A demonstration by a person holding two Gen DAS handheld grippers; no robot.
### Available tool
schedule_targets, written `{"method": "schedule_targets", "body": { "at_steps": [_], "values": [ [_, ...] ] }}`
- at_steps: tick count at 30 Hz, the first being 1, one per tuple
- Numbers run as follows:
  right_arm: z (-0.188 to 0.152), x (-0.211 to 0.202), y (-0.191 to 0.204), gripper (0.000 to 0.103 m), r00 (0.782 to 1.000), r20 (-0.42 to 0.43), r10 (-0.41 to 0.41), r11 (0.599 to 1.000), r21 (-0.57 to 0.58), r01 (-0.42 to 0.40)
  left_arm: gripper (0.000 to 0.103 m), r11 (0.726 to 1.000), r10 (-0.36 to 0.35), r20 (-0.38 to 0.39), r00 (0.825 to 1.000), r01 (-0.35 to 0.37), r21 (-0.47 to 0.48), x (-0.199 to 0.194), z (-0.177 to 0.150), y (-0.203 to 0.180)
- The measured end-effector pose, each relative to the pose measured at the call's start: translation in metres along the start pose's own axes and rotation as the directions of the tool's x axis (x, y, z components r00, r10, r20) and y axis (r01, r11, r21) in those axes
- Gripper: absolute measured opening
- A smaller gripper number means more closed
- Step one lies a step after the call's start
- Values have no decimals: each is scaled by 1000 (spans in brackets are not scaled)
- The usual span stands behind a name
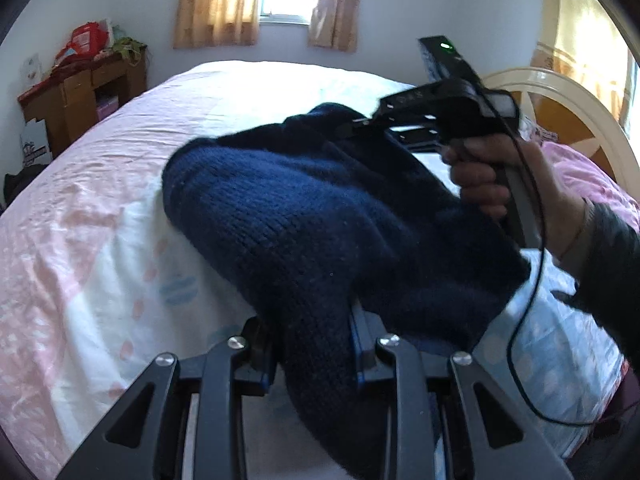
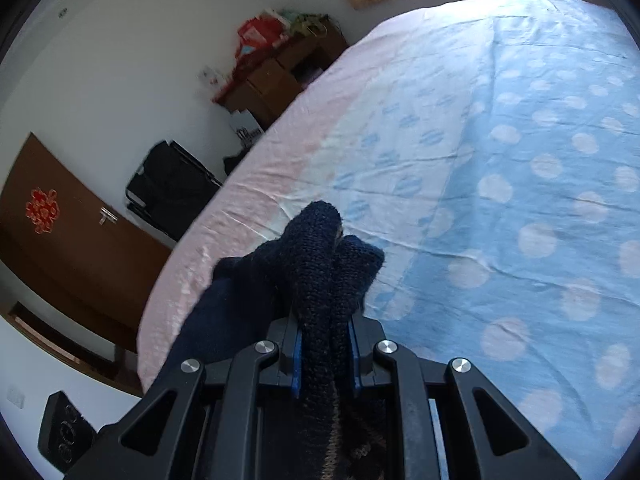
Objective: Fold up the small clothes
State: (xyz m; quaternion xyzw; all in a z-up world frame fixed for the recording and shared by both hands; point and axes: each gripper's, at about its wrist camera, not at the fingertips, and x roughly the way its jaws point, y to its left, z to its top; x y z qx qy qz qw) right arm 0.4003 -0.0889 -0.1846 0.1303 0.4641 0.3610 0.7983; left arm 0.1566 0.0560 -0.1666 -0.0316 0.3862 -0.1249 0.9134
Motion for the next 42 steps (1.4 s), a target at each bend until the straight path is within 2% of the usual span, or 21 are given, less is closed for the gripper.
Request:
{"method": "schedule_targets", "body": {
  "at_steps": [4, 5, 7, 10, 11, 13, 15, 17, 19, 21, 22, 23, 24, 27, 31, 37, 39, 42],
  "values": [
    [0, 13, -11, 18, 997, -27, -67, 998, -2, 67, 42, 1000, 14, -27, 1000, -15, -26, 10, -3, -3],
    [-1, 12, -15, 19, 998, -30, -57, 998, 2, 57, 47, 999, 29, -31, 999, -30, -23, 7, -8, -1],
    [-5, 3, -17, 22, 999, -22, -43, 999, -8, 43, 49, 998, 56, -37, 998, -56, -12, 5, -8, -8],
    [-13, -22, -9, 23, 997, -7, -80, 995, -53, 80, 51, 997, 77, -33, 996, -77, -15, -7, -3, -11],
    [-18, -38, -3, 23, 996, 16, -88, 993, -83, 89, 52, 997, 74, -22, 997, -74, -23, -11, 0, -9],
    [-31, -67, 11, 23, 998, 51, -44, 989, -142, 51, 59, 995, 89, 31, 996, -88, -36, -23, 4, -7],
    [-47, -88, 25, 23, 999, 46, 22, 984, -175, -14, 76, 992, 123, 109, 986, -121, -29, -31, 7, -4],
    [-64, -97, 39, 23, 998, 12, 56, 977, -206, -52, 87, 986, 169, 180, 969, -168, -25, -36, 13, -2],
    [-83, -94, 49, 23, 997, -43, 58, 967, -245, -67, 89, 979, 200, 219, 955, -202, -13, -29, 22, 0],
    [-104, -87, 54, 23, 996, -93, -6, 957, -291, -21, 91, 969, 243, 186, 952, -249, 9, -10, 27, 2],
    [-111, -82, 55, 23, 992, -94, -89, 947, -318, 55, 91, 957, 281, 141, 949, -288, 35, 6, 28, 1],
    [-117, -77, 53, 22, 977, -80, -195, 926, -344, 157, 91, 950, 303, 107, 947, -309, 52, 20, 30, 7],
    [-124, -73, 50, 21, 962, -74, -262, 906, -363, 218, 91, 943, 320, 80, 944, -326, 70, 35, 29, 6],
    [-132, -72, 38, 20, 963, -96, -253, 921, -328, 210, 91, 945, 315, 106, 943, -322, 61, 36, 26, 1],
    [-135, -72, 34, 18, 960, -86, -266, 915, -335, 223, 91, 950, 308, 90, 947, -311, 28, 39, 27, 1],
    [-104, -84, 43, 20, 975, -6, -224, 930, -302, 212, 91, 953, 300, 86, 950, -303, 23, 36, 26, 1],
    [-90, -79, 44, 20, 967, 25, -253, 925, -287, 249, 91, 953, 299, 84, 951, -302, 22, 37, 27, 0],
    [-83, -58, 41, 20, 968, -34, -248, 938, -257, 231, 91, 955, 294, 75, 953, -296, 21, 37, 27, 0]
  ]
}}
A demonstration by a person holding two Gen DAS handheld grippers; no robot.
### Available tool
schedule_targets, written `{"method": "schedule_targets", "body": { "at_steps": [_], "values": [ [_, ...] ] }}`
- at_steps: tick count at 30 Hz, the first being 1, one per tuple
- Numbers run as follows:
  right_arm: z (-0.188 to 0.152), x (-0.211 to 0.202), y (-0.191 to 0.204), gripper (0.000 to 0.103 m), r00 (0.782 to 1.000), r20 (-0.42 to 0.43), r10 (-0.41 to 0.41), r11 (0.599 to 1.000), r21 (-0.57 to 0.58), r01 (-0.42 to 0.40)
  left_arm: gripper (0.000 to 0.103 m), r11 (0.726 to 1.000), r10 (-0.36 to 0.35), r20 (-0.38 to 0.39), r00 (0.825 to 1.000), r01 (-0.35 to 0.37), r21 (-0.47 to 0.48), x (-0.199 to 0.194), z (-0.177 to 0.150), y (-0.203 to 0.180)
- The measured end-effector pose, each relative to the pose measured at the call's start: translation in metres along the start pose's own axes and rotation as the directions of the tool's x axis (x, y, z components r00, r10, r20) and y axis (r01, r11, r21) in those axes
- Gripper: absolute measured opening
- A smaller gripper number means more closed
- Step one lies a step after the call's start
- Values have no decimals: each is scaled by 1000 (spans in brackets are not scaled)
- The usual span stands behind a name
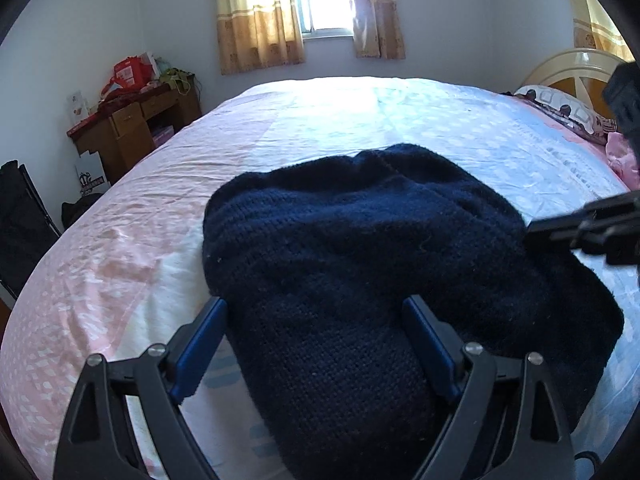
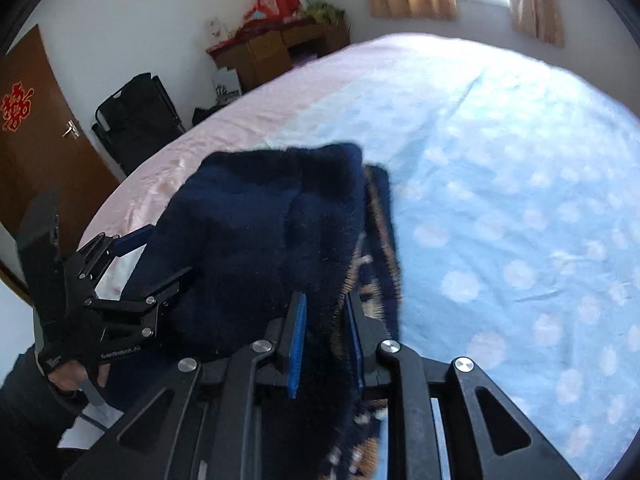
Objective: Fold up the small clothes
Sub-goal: 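Lower the folded sweater onto the bed and open both tools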
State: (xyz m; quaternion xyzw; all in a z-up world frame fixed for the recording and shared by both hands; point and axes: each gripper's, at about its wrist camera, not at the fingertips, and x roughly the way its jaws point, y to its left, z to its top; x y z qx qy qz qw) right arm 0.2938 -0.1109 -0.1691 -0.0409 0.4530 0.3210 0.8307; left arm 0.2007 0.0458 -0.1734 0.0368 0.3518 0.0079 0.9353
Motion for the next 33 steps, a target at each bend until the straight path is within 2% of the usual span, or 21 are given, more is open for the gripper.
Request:
{"method": "schedule_targets", "body": {
  "at_steps": [2, 5, 6, 10, 11, 16, 18, 22, 24, 26, 28, 29, 31, 33],
  "values": [
    [-2, 9, 7, 18, 1000, -13, -20, 1000, -17, 19, 91, 1000, -3, -3, 1000, 3, -1, 0, 0, 0],
    [-2, 6, 9, 5, 1000, 6, -24, 1000, -12, 24, 91, 1000, -4, -8, 1000, 4, -5, -2, 0, 0],
    [-2, 3, 8, 3, 1000, 20, -22, 1000, -3, 22, 91, 1000, -5, -12, 1000, 5, -7, -4, 0, 0],
    [-6, -21, 0, 2, 996, 88, -33, 999, 13, 32, 92, 1000, -30, -19, 999, 30, 10, -12, 2, -7],
    [-6, -25, -2, 2, 994, 96, -44, 999, 12, 43, 95, 999, -31, -19, 999, 32, 21, -13, 2, -10],
    [-12, -1, -19, 2, 995, 24, -96, 995, 28, 95, 102, 997, -1, -22, 1000, 2, 71, -5, -3, -23],
    [-15, 9, -23, 3, 997, 30, -75, 996, 46, 74, 102, 998, -3, -29, 1000, 5, 55, -8, -2, -21],
    [-19, -19, -18, 5, 995, 97, -24, 998, 57, 18, 102, 998, -7, -47, 999, 10, 67, -17, -5, -21],
    [-29, -40, 0, 5, 988, 155, -6, 1000, -4, 7, 102, 997, -10, -43, 999, 13, 74, -23, -8, -23],
    [-43, -50, 21, 5, 980, 189, 59, 997, -67, -47, 102, 996, -22, -41, 999, 25, 81, -29, -12, -26],
    [-55, -49, 31, 5, 984, 158, 87, 992, -110, -70, 102, 995, -24, -45, 999, 28, 94, -31, -16, -31],
    [-62, -39, 30, 5, 993, 107, 58, 993, -108, -46, 102, 995, -23, -49, 999, 28, 100, -32, -17, -33],
    [-70, -17, 12, 5, 999, 37, -40, 998, -39, 42, 102, 993, -13, -61, 998, 20, 114, -34, -21, -36],
    [-75, -13, -19, 2, 996, 67, 57, 994, 93, -63, 102, 993, -14, -68, 998, 22, 116, -39, -22, -37]
  ]
}}
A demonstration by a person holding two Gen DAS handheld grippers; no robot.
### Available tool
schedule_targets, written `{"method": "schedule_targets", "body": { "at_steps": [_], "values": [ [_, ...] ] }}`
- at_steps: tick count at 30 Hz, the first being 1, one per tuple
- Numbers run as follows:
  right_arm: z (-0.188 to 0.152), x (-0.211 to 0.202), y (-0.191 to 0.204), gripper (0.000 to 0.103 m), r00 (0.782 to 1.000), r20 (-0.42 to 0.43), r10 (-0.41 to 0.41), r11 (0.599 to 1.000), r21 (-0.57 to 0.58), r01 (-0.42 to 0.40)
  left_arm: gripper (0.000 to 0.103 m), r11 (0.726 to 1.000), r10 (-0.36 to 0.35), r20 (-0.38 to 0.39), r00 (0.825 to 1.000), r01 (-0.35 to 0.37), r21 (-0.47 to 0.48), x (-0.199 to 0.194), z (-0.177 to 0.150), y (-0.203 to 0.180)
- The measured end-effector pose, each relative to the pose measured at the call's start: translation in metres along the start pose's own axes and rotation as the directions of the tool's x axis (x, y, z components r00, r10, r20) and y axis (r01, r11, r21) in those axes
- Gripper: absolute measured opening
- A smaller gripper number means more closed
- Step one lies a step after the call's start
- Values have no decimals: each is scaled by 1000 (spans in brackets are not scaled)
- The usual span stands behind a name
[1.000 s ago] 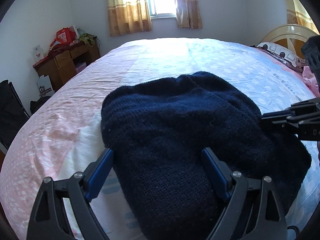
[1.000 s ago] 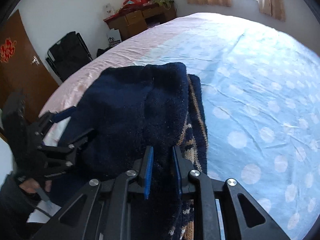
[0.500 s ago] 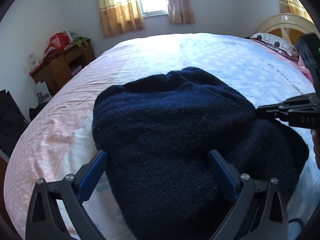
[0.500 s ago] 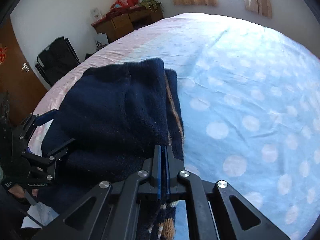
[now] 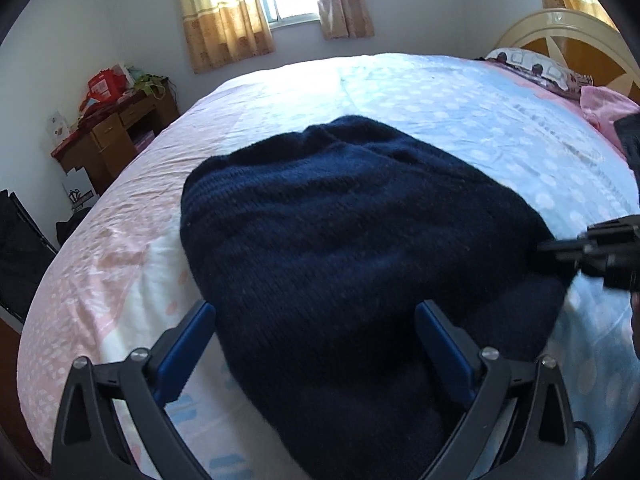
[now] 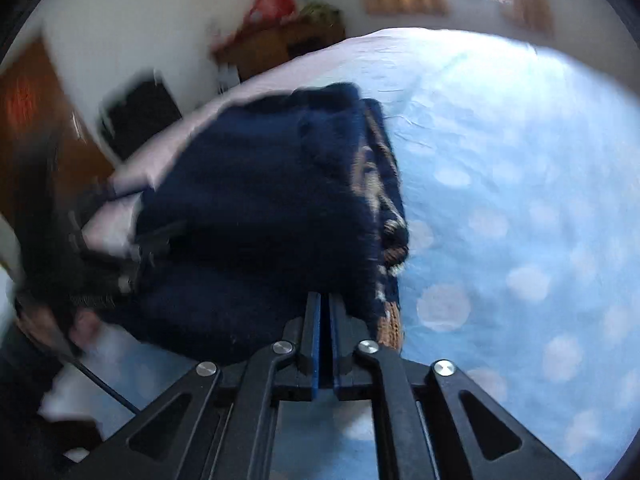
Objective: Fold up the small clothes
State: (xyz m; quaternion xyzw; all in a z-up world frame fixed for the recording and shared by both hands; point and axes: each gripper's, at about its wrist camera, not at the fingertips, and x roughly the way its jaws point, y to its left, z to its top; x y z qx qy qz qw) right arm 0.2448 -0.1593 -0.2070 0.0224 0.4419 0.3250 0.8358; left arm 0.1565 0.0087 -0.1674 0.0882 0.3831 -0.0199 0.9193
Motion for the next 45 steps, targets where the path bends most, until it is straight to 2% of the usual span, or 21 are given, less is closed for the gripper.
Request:
{"method": "schedule_targets", "body": {
  "at_steps": [2, 5, 7, 9, 10, 12, 20, 29, 33, 45],
  "values": [
    [1, -8, -6, 5, 1000, 18, 22, 998, 57, -23, 102, 1000, -10, 8, 1000, 10, 3, -10, -2, 0],
    [1, -24, 14, 8, 997, 54, -59, 998, -20, 60, 102, 1000, -7, 35, 999, 7, 2, -29, -5, 1],
    [0, -35, 27, 21, 993, 78, -85, 995, -53, 89, 102, 1000, -8, 61, 998, 9, -9, -46, -7, 3],
    [-4, -50, 40, 49, 984, 128, -122, 989, -68, 131, 102, 1000, -6, 91, 996, 8, -20, -61, -7, 4],
    [-5, -59, 47, 53, 976, 162, -144, 985, -72, 157, 102, 1000, -8, 113, 994, 12, -27, -71, -8, 4],
    [-10, -73, 60, 54, 962, 217, -166, 979, -83, 188, 102, 999, -20, 151, 988, 27, -40, -89, -9, 3],
    [-33, -122, 108, 54, 905, 325, -275, 931, -143, 335, 103, 995, -58, 259, 964, 76, -63, -128, -8, 1],
    [-48, -161, 132, 54, 874, 392, -288, 919, -141, 367, 103, 992, -71, 315, 946, 101, -79, -147, -7, 1],
    [-52, -171, 141, 54, 850, 426, -310, 904, -146, 403, 103, 991, -71, 331, 941, 104, -83, -151, -7, 1],
    [-59, -179, 147, 55, 837, 442, -323, 898, -137, 419, 103, 991, -74, 331, 941, 107, -83, -152, -9, 0]
  ]
}}
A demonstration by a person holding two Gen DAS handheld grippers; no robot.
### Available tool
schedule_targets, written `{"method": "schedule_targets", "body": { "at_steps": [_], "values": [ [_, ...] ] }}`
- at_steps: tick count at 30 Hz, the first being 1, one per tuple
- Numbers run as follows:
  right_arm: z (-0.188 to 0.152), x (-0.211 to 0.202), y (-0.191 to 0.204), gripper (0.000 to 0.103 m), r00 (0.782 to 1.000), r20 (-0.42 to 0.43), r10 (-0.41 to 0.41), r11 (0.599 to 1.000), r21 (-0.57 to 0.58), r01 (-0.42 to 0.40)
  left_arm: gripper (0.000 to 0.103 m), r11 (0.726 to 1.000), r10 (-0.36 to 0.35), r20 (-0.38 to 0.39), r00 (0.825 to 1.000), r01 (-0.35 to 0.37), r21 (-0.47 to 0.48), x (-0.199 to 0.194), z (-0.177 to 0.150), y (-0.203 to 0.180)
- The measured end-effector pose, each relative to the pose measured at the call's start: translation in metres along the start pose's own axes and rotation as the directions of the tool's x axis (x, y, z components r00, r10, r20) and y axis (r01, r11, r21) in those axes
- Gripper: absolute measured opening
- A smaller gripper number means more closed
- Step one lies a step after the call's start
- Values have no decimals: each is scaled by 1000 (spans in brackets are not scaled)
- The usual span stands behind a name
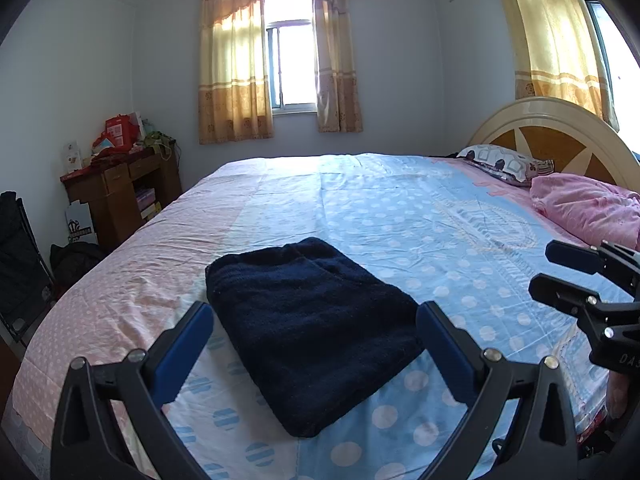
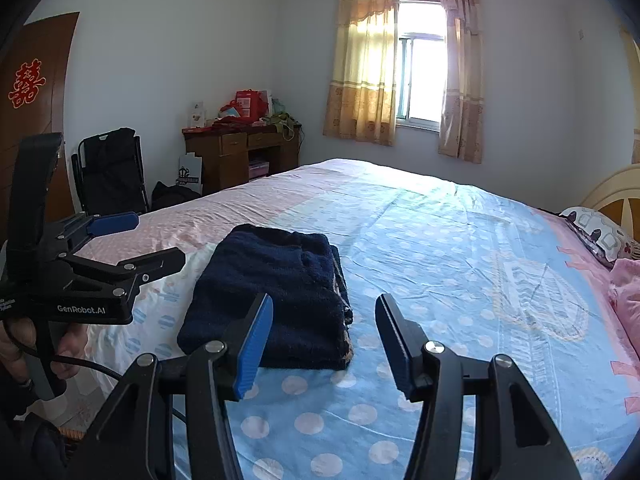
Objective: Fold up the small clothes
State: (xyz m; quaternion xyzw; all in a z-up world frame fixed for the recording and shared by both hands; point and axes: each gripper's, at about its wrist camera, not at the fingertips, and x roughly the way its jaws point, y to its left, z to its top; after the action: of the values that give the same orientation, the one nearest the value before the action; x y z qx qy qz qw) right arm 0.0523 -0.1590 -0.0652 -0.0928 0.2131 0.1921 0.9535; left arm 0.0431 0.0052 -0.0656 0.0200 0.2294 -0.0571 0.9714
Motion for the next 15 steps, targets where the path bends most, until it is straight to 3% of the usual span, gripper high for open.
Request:
{"method": "schedule_targets", "body": {
  "at_steps": [15],
  "values": [
    [-2, -9, -7, 55, 1000, 18, -10, 1000, 30, 9, 103, 1000, 0, -2, 1000, 0, 0, 0, -1, 0]
  ]
}}
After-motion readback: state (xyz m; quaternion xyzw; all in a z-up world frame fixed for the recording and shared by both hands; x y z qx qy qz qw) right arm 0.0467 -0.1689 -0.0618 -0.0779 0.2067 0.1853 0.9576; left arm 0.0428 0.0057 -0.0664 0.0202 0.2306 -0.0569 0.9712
